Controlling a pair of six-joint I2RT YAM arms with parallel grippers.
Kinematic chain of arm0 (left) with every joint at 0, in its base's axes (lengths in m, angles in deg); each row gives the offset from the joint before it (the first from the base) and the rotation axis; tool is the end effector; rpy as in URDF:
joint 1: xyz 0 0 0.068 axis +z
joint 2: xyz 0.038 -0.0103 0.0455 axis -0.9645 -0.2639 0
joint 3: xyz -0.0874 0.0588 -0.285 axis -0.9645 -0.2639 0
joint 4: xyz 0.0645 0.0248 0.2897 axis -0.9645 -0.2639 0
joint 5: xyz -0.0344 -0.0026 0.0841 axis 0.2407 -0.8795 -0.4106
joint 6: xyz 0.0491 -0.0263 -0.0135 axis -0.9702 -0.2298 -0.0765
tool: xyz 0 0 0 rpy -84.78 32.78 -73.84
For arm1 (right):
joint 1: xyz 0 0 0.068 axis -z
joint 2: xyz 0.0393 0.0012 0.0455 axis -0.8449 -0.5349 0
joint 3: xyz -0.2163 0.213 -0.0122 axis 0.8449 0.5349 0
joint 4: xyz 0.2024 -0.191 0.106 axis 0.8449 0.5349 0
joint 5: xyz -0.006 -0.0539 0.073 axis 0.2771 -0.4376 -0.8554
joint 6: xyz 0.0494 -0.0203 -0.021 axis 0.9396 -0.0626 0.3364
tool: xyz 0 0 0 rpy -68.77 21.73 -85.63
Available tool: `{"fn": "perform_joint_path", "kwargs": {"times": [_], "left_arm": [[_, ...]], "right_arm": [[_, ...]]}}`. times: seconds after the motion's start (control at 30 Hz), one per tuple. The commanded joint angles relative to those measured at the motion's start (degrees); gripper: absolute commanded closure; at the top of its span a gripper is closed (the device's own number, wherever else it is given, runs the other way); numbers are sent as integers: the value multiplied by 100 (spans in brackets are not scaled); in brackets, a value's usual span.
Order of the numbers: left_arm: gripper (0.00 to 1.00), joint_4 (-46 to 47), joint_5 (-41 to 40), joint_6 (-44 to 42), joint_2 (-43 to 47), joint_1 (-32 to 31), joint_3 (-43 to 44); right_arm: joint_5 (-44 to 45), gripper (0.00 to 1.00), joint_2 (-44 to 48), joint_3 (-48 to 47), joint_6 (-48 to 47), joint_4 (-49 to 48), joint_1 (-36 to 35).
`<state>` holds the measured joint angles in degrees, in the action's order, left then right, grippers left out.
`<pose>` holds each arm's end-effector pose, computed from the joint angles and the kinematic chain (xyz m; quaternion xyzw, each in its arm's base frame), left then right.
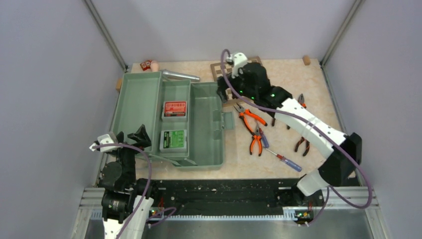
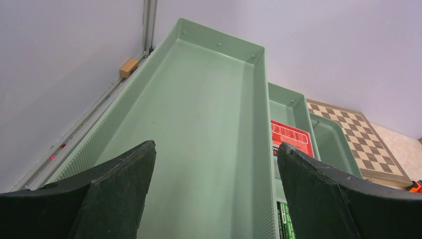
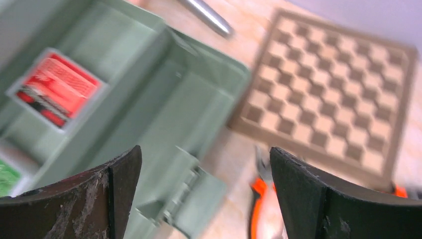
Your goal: Pack the tool kit
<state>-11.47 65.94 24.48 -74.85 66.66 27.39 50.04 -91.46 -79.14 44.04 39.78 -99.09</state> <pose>0.0457 0.0071 0.3304 -0.1697 0.6443 -0.0444 0.7444 0.3066 0.2700 0.4145 -0.2759 0.7761 0.2058 0.5284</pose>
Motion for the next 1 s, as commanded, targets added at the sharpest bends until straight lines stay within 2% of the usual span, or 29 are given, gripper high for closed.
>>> {"fn": "perform_joint_path", "kwargs": {"times": [0.0,0.27,0.43,0.63,0.73,0.97], "left_arm": [[4,275,-100,-43,483,-14,-2],[4,279,-122,-34,472,-8,-2],[4,280,-116,-26,463,-6,-5],[4,287,-100,-26,461,-5,-7],[4,276,-103,-26,461,-12,-3],[4,281,-113,-34,460,-5,-13]], "right_arm": [[1098,5,1076,859,935,399,466],[1811,12,2029,1997,1867,2081,988],[1504,16,2352,2858,2563,2584,1410],[1548,41,2227,3690,2804,2280,1666],[1406,47,2032,3908,2728,1906,1687],[892,53,1443,4041,2397,1190,1698]]}}
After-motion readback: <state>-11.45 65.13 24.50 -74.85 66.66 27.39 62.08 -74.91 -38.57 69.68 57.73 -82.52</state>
